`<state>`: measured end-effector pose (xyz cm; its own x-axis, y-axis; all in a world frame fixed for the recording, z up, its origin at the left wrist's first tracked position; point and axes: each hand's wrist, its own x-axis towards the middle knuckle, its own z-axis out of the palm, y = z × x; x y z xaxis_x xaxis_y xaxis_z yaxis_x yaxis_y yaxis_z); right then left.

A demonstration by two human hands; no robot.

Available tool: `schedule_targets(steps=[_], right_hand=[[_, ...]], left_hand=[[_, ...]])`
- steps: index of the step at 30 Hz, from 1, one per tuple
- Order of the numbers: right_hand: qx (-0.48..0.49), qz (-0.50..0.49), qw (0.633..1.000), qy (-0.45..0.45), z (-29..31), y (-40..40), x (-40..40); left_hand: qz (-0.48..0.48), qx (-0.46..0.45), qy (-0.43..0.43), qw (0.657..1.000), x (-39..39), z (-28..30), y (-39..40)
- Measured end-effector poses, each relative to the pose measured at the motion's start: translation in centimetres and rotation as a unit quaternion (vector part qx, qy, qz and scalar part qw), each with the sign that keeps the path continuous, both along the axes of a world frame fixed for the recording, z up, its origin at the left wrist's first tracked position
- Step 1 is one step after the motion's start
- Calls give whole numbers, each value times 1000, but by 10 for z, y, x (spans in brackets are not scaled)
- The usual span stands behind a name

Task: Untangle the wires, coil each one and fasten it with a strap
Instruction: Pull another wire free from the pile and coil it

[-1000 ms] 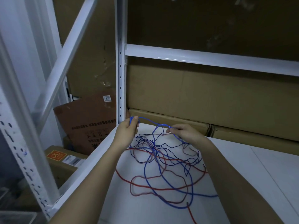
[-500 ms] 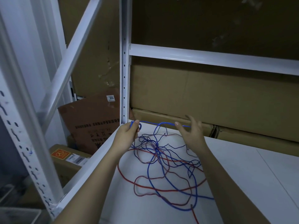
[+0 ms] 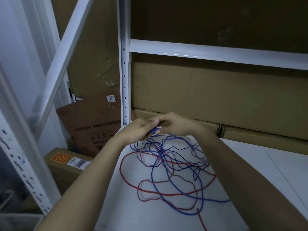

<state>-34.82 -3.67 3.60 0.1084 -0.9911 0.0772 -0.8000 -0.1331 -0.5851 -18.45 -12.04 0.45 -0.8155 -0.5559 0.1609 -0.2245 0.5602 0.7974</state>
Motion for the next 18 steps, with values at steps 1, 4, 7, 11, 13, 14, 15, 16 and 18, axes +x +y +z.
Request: schedule_targets(steps=[1, 4, 7, 11, 13, 14, 15, 16, 18], right_hand=[[20, 3, 999, -27, 1, -2, -1], [40, -8, 997, -67, -4, -4, -2], [-14, -34, 997, -73, -15, -4, 4], [-81, -88, 993, -20, -25, -2, -5], [-103, -140, 982, -70, -28, 0, -17], [-114, -166, 974, -106, -30, 2, -23], [-124, -187, 965, -136, -31, 4, -29], [-132, -203, 957, -158, -33, 6, -34], [-134, -223, 945, -196, -35, 9, -40]], left_hand=[[3, -3, -14, 1000, -1, 2, -3], [10, 12, -14, 1000, -3, 2, -9], [60, -16, 19, 998, -13, -2, -11], [167, -29, 130, 977, -26, -12, -9], [255, -13, 209, 944, -27, -20, -5], [291, 1, 219, 931, -28, -25, -3], [302, 23, 187, 934, -30, -32, -1], [281, 38, 118, 952, -33, -39, 3], [183, 69, -27, 980, -44, -53, 15]])
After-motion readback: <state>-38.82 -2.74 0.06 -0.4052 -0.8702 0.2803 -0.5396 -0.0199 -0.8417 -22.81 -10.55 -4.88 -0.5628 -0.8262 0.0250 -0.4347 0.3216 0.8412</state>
